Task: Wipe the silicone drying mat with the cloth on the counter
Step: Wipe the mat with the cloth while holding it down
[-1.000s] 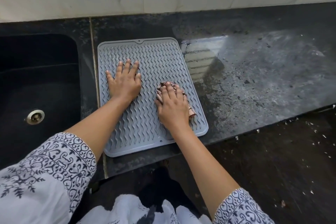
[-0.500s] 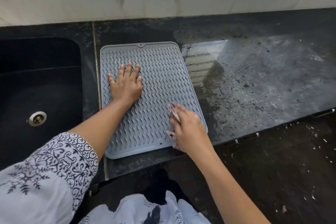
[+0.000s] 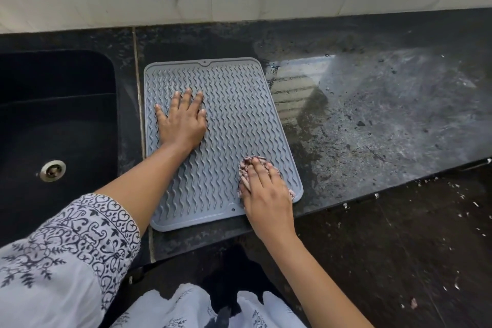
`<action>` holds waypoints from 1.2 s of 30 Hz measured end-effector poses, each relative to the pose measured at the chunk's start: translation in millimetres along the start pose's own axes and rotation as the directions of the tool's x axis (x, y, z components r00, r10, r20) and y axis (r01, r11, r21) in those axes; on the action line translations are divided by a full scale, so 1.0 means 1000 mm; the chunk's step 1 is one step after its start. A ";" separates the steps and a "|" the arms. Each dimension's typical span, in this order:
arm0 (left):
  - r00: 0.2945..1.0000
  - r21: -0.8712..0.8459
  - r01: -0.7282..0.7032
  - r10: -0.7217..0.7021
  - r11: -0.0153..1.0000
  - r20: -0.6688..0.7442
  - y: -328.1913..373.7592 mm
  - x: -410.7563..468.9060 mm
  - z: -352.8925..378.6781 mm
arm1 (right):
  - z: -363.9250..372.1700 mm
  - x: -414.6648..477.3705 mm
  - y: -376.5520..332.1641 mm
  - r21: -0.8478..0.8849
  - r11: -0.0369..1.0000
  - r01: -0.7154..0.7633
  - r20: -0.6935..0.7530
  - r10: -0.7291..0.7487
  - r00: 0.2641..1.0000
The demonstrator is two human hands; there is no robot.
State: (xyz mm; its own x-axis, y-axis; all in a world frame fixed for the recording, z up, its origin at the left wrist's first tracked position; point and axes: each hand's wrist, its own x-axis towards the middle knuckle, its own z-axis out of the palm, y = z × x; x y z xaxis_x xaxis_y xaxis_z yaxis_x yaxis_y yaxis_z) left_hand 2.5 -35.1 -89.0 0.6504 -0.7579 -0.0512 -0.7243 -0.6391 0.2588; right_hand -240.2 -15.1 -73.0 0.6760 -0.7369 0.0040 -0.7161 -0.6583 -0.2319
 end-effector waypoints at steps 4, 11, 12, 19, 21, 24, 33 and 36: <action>1.000 0.004 0.003 -0.003 1.000 0.001 0.001 0.001 0.001 | 0.005 0.036 -0.005 0.060 0.998 -0.016 -0.048 0.019 0.999; 1.000 0.001 0.009 -0.009 1.000 0.004 0.000 0.001 0.002 | 0.003 0.061 -0.011 0.025 0.999 -0.030 -0.056 0.031 0.998; 1.000 -0.001 0.011 -0.011 1.000 0.003 0.000 0.002 0.002 | -0.001 0.041 -0.011 0.032 0.999 -0.018 -0.027 0.019 0.999; 1.000 0.004 0.018 -0.018 1.000 0.005 0.002 0.000 -0.001 | -0.029 0.019 0.007 0.147 0.988 0.055 0.098 -0.069 0.993; 1.000 0.007 0.021 -0.021 1.000 0.003 0.003 0.000 -0.001 | -0.042 0.049 0.006 0.250 0.968 0.040 0.020 -0.046 0.999; 1.000 0.014 0.025 -0.025 1.000 -0.005 0.003 0.000 0.000 | -0.033 0.093 -0.003 0.221 0.975 0.010 -0.077 0.008 0.997; 0.999 0.010 0.028 -0.028 1.000 -0.020 0.003 0.000 0.001 | -0.012 0.044 0.008 -0.061 0.996 0.070 -0.052 -0.073 0.996; 0.999 0.000 0.030 -0.030 1.000 -0.013 0.003 0.000 0.000 | -0.014 0.006 0.011 -0.104 0.990 0.096 -0.041 -0.101 0.994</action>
State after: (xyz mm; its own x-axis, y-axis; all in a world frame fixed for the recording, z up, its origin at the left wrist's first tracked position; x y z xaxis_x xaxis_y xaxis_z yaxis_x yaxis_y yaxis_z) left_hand 0.4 -36.9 -88.5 0.6751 -0.7363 -0.0460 -0.7043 -0.6618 0.2566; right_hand -246.8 -29.2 -62.2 0.7373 -0.6722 0.0673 -0.6617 -0.7387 -0.1282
